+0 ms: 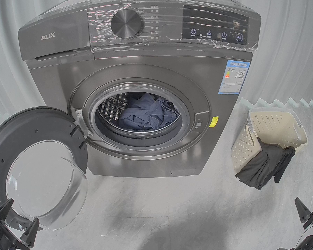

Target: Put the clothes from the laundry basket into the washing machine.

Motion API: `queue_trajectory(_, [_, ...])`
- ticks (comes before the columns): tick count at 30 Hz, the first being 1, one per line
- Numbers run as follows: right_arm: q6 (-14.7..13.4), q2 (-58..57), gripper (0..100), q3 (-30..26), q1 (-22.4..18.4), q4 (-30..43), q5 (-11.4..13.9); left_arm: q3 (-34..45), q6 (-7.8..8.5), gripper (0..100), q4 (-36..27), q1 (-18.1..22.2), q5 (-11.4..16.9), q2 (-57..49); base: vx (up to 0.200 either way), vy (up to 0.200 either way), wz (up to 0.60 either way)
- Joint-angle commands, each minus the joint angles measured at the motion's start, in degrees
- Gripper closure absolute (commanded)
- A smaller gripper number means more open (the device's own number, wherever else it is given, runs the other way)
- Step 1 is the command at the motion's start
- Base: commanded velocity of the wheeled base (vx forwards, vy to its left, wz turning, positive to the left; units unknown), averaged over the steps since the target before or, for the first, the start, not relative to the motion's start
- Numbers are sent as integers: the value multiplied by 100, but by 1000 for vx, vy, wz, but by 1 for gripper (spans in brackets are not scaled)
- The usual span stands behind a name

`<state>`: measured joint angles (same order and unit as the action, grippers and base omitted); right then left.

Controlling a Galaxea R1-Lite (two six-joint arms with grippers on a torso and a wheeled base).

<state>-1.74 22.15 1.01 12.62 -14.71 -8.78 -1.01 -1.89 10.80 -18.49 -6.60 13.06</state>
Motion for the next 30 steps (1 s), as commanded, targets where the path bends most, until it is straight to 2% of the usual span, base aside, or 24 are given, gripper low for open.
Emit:
queue_trajectory(1, [69,-1784,0,-92,-559,1199,16,101,92,0,-465,592,220,-629,0,-200,0])
queue_trajectory(4, [25,-1714,0,-92,-567,1058,-89,92,-48,0,-509,645,290,-655,0,-200,0])
queue_trajectory(6, [60,-1714,0,-92,-620,1050,-212,92,-84,0,-518,795,361,-646,0,-200,0])
queue_trajectory(7, [60,-1714,0,-92,-682,1067,-238,92,-84,0,-526,856,361,-664,0,-200,0])
queue_trajectory(9, [78,-1793,0,-92,-1227,1076,-203,92,92,0,-570,1208,369,-752,0,-200,0])
queue_trajectory(10, [78,-1793,0,-92,-1227,1076,-203,92,92,0,-570,1208,369,-752,0,-200,0])
queue_trajectory(11, [113,-1846,0,-92,-1552,1076,-36,92,110,0,-579,1401,369,-796,0,-200,0])
queue_trajectory(13, [122,-1934,0,-92,-1411,1085,298,84,-13,0,-605,1498,378,-831,0,-200,0])
queue_trajectory(14, [122,-1934,0,-92,-1411,1085,298,84,-13,0,-605,1498,378,-831,0,-200,0])
queue_trajectory(15, [139,-2136,0,-92,-1200,1085,623,66,-57,0,-772,1744,484,-1007,0,-200,0])
queue_trajectory(17, [130,-2215,0,-101,-1183,1217,913,57,-92,0,-869,1893,862,-1191,0,-200,0])
queue_trajectory(18, [183,-2215,0,-92,-1183,1304,1080,57,-110,0,-869,1893,950,-1200,0,-200,0])
queue_trajectory(19, [253,-2215,0,-92,-1174,1313,1133,48,-127,0,-869,1893,888,-1191,0,-200,0])
queue_trajectory(20, [280,-2215,0,-101,-1174,1357,1115,48,-154,0,-869,1893,827,-1191,0,-200,0])
queue_trajectory(23, [183,-2215,0,-101,-1183,1480,1010,48,22,0,-922,1876,756,-1262,0,-200,0])
queue_trajectory(24, [113,-2215,0,-92,-1183,1489,948,31,215,0,-939,1867,668,-1270,0,-200,0])
queue_trajectory(25, [113,-2215,0,-92,-1183,1489,948,31,215,0,-939,1867,668,-1270,0,-200,0])
queue_trajectory(26, [122,-2215,0,-92,-1183,1498,913,-4,338,0,-1027,1849,607,-1253,0,-200,0])
queue_trajectory(29, [139,-2215,0,-92,-1183,1498,922,-83,312,0,-1230,1849,985,-1297,0,-133,0])
queue_trajectory(30, [157,-2215,0,-92,-1183,1489,939,-92,250,0,-1247,1849,1108,-1297,0,0,0])
